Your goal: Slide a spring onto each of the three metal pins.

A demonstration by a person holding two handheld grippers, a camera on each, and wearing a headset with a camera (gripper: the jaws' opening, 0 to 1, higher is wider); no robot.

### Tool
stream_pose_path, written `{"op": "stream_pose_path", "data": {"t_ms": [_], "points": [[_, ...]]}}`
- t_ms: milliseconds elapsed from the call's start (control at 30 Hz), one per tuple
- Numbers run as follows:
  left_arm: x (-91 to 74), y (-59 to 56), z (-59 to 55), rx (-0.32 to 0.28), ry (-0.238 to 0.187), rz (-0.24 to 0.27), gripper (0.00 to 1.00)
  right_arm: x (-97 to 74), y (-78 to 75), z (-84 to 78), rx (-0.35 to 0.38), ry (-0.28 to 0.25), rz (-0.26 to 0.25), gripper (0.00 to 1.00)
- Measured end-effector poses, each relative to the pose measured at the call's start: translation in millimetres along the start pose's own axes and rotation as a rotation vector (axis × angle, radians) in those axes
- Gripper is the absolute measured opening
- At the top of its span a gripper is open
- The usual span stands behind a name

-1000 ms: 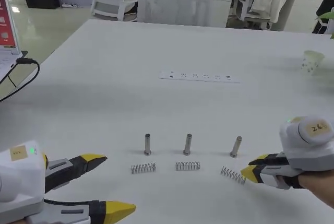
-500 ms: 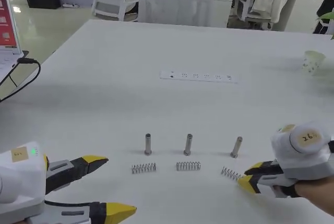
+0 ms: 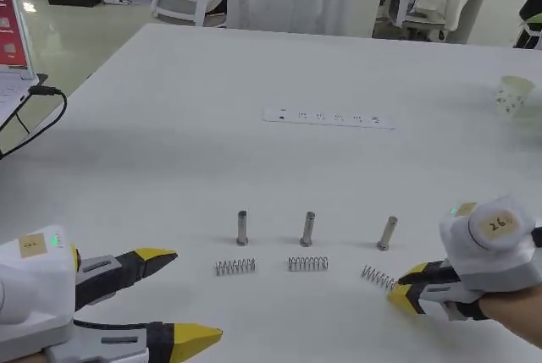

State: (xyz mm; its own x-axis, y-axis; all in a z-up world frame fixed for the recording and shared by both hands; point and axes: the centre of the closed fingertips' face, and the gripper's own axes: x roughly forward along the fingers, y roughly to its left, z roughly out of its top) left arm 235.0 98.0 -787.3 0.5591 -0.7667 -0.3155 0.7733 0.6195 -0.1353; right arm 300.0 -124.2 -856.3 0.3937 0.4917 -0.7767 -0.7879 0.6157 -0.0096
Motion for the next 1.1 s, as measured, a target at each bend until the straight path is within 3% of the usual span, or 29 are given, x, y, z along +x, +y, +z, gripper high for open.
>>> {"op": "stream_pose_path", "data": {"t_ms": [467,733,900,1100], "points": [[0.0,-1.1,-0.8,0.0,0.004,-0.003,0.66,2.3,-0.1,2.9,-0.024,-0.011,-0.001,0.09],[-1.2,-10.0,-1.6,0.026,0.033,-0.047,0.63,0.0,1.2,3.8,-0.031,-0.006,-0.003,0.08],[-1.2,-15.8,4.1,0.065,0.059,-0.091,0.62,-6.8,5.6,11.6,-0.048,-0.011,0.004,0.08],[1.2,-16.2,15.5,0.068,0.038,-0.113,0.61,-11.8,10.9,19.1,-0.063,-0.011,0.021,0.08]]}}
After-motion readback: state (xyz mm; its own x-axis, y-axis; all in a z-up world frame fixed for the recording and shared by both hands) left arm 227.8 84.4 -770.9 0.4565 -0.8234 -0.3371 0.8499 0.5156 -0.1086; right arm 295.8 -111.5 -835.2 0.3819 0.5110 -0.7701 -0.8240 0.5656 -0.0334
